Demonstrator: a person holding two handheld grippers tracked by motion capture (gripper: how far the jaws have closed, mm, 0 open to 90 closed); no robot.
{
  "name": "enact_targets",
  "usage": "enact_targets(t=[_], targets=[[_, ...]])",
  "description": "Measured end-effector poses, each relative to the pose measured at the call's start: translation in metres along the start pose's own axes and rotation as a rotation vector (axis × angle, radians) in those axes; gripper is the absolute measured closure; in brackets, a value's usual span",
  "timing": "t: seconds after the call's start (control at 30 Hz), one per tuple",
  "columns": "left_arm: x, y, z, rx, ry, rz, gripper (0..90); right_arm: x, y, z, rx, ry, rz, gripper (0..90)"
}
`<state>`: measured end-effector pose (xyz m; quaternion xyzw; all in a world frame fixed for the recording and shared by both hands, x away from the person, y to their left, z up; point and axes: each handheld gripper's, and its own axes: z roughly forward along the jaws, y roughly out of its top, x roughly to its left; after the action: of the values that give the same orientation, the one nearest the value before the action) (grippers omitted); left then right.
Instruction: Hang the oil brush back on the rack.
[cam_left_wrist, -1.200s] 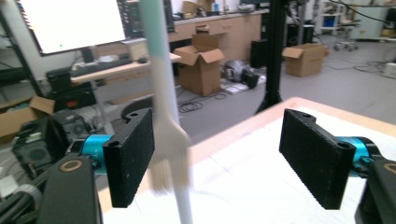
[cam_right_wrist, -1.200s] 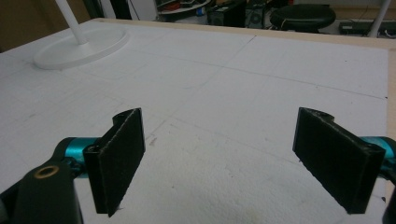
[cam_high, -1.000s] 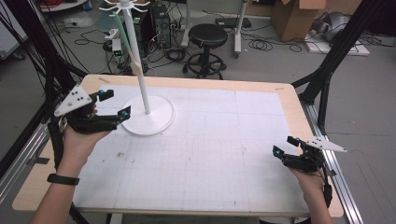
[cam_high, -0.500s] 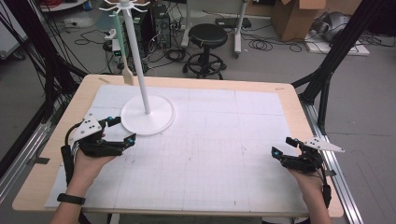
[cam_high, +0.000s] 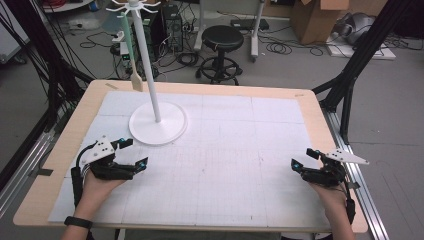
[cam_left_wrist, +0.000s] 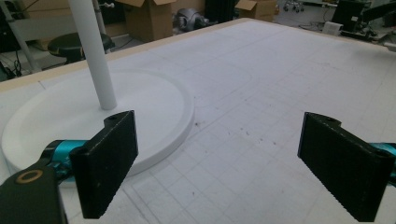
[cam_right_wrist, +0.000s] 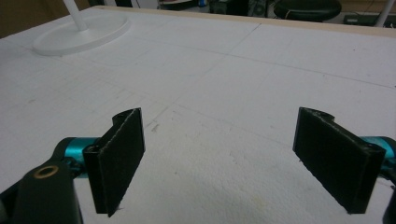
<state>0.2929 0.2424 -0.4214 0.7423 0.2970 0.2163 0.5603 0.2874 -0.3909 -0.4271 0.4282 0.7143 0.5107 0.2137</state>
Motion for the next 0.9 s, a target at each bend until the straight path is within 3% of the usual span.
enact_targets(t=[0.23,0.4,0.5,0.9], targets=[[0.003,-0.005,-0.001,0.002,0.008,-0.004,12.8,0.002,-0.001,0.002,0.012,0.005,-0.010,15.9],[0.009,-0.005,-0.007,0.006,0.051,0.018,12.7,0.003,-0.002,0.002,0.015,0.008,-0.009,15.9],[0.014,-0.006,-0.012,0.003,0.067,0.009,12.8,0.002,-0.003,0.001,0.018,0.008,-0.009,15.9],[0.018,-0.008,-0.014,0.005,0.085,0.000,12.8,0.002,-0.004,0.002,0.024,0.007,-0.008,15.9]])
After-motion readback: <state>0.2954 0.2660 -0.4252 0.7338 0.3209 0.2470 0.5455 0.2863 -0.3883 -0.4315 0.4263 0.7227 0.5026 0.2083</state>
